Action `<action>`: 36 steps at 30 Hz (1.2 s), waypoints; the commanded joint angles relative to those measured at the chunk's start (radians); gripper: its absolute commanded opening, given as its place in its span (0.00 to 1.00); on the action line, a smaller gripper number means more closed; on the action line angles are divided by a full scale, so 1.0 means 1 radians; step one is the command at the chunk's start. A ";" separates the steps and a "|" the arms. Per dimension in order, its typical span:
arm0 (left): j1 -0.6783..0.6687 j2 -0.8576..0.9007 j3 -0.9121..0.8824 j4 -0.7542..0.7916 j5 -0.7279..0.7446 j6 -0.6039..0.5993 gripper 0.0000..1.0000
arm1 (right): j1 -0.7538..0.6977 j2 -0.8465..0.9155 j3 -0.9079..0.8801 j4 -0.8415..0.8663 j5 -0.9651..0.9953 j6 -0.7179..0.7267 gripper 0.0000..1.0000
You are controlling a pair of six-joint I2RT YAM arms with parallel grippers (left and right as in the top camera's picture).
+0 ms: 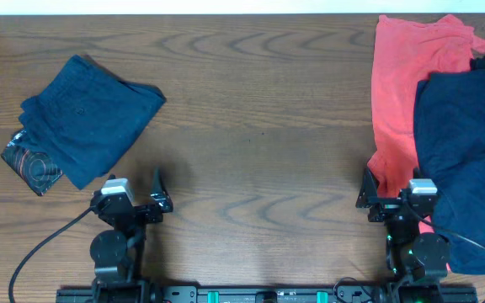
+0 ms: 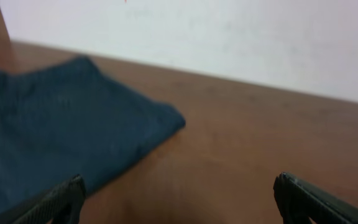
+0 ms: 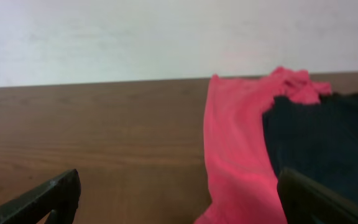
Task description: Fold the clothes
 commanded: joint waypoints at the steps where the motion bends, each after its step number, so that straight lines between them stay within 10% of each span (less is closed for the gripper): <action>1: 0.004 0.060 0.076 -0.052 0.003 -0.024 0.98 | -0.006 0.045 0.054 -0.053 0.060 0.031 0.99; 21: 0.004 0.800 0.615 -0.485 0.155 -0.023 0.98 | -0.115 1.040 0.737 -0.539 0.129 -0.012 0.99; 36: 0.004 0.890 0.633 -0.491 0.164 -0.024 0.98 | -0.267 1.434 0.778 -0.557 0.394 0.027 0.90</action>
